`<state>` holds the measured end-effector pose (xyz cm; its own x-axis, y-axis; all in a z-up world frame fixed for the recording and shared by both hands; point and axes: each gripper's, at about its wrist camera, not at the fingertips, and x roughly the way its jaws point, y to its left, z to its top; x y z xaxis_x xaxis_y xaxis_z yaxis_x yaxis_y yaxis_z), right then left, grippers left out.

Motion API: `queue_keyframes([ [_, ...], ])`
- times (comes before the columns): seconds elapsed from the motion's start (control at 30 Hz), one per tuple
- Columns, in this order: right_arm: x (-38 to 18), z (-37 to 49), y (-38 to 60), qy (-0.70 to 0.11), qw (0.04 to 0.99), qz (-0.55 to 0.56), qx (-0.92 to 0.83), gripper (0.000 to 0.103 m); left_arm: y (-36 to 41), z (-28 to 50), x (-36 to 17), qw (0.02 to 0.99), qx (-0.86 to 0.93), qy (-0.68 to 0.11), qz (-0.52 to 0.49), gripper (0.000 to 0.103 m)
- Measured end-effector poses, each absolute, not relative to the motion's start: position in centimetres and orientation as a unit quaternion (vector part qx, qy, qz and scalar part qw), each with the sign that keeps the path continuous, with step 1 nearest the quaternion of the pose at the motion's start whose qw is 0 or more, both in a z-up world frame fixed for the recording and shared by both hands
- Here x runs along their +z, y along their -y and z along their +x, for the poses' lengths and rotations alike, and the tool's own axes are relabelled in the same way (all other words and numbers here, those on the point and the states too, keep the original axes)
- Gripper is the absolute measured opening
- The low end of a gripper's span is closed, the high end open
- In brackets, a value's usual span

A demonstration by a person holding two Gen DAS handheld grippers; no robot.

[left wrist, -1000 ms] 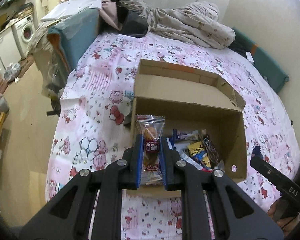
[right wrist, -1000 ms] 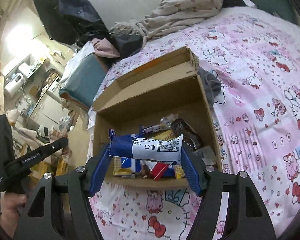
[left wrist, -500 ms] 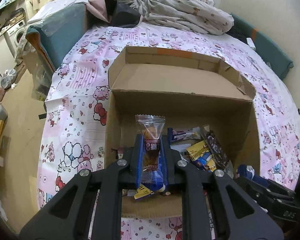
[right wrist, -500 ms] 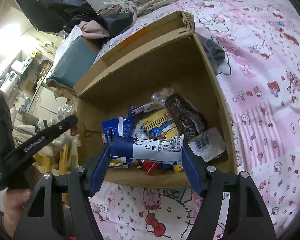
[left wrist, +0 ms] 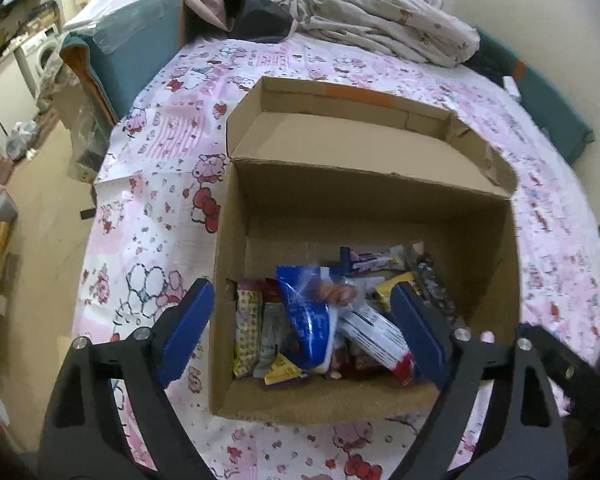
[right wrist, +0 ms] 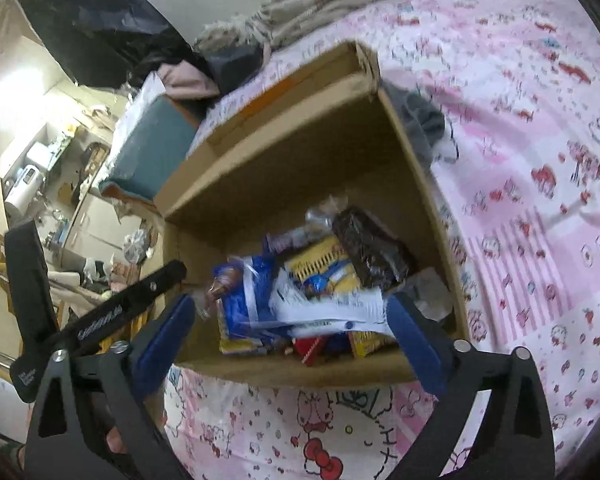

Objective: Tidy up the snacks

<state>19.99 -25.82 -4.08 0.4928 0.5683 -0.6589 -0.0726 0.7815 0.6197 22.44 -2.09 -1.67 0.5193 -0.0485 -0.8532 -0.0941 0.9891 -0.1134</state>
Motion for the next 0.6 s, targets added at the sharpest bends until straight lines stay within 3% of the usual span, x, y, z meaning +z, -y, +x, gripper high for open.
queue_keyframes([
  [0.3, -0.8, 18.0, 26.9, -0.408, 0.848, 0.268, 0.207, 0.103, 0.3, 17.7, 2.3, 0.902, 0.028, -0.429, -0.034, 0.088],
  [0.6, 1.1, 13.8, 25.3, -0.394, 0.878, 0.194, 0.190, 0.103, -1.8, 12.1, 3.3, 0.913, 0.039, -0.404, -0.054, 0.088],
])
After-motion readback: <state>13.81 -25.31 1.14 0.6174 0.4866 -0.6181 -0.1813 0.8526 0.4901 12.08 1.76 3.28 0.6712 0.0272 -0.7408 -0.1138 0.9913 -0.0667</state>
